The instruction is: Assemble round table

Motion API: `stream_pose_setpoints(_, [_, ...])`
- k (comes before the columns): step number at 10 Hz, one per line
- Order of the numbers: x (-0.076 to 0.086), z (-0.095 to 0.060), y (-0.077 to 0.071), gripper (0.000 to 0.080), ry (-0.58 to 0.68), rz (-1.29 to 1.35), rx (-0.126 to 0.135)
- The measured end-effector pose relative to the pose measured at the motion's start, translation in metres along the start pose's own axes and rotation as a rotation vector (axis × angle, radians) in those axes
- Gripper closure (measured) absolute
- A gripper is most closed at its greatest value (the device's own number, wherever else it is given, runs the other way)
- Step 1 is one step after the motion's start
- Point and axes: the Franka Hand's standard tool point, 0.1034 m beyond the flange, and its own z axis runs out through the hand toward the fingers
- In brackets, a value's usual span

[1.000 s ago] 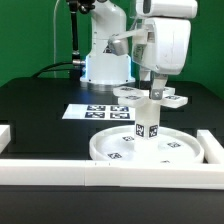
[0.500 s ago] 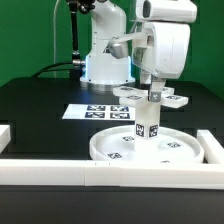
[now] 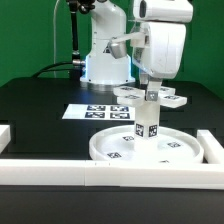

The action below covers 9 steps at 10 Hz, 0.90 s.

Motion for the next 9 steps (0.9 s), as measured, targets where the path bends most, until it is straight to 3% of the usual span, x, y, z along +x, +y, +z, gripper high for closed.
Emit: stream_pose_setpoints(9, [-0.011, 0.000, 0.002, 0.0356, 0.022, 0.709, 0.016])
